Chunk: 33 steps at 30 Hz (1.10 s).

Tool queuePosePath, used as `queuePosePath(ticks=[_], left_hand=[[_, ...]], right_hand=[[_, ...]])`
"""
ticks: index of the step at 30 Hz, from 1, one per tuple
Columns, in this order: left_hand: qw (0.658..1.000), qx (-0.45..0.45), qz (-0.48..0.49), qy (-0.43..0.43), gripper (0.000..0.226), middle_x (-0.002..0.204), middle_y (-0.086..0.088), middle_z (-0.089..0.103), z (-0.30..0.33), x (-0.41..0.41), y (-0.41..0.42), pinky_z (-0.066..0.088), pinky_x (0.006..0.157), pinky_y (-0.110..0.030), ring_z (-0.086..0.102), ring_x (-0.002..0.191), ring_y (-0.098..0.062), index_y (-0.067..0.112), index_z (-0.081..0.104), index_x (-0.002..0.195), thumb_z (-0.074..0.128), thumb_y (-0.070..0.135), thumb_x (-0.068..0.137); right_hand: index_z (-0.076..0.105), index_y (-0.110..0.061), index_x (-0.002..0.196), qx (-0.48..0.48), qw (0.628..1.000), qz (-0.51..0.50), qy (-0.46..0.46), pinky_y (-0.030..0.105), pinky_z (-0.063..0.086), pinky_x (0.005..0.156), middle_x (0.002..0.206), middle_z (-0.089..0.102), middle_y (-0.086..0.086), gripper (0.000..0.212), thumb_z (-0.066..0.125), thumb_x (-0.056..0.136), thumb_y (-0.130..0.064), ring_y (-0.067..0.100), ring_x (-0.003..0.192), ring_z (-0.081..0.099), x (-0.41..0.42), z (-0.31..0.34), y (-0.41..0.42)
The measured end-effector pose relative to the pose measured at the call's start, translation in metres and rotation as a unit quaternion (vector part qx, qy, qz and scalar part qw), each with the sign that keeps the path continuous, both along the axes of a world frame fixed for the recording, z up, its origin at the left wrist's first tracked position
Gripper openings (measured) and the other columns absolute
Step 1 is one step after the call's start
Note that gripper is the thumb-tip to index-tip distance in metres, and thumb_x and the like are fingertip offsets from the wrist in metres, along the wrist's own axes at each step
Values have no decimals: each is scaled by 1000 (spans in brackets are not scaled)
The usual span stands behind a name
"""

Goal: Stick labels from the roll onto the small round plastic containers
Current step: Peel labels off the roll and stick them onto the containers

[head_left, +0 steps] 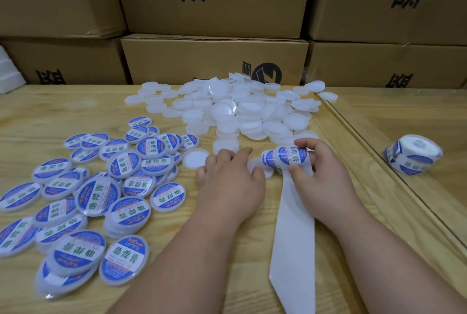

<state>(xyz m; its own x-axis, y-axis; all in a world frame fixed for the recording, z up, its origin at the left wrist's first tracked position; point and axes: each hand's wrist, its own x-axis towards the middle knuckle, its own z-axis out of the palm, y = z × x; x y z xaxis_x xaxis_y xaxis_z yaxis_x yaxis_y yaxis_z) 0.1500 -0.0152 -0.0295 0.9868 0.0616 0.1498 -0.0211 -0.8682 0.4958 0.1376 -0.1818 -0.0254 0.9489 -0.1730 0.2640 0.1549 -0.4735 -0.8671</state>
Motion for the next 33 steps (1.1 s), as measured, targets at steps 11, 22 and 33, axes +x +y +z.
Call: queuePosePath(ticks=[11,22,33], left_hand=[[966,-248,37,-60,17,71,14,61,2,8,2,47,76,-36,58,71,-5,32,50,84,61,44,88],[919,-356,-93,-144,29,100,24,64,7,0,-5,44,67,-14,60,86,0,40,52,97,51,15,81],[943,-245,-151,-165,28,103,25,66,3,4,-8,45,96,-19,58,108,3,33,72,111,77,24,85]], right_hand=[[47,-37,101,69,997,-33,-13,12,36,44,66,69,-13,24,65,95,-23,-1,47,51,8,-1,0],[68,-28,80,45,996,-48,-53,9,36,58,83,57,-9,13,79,86,-25,2,62,48,10,-2,2],[59,-13,66,-5,996,85,-40,18,29,52,61,42,-12,26,60,91,-6,5,56,39,5,-1,7]])
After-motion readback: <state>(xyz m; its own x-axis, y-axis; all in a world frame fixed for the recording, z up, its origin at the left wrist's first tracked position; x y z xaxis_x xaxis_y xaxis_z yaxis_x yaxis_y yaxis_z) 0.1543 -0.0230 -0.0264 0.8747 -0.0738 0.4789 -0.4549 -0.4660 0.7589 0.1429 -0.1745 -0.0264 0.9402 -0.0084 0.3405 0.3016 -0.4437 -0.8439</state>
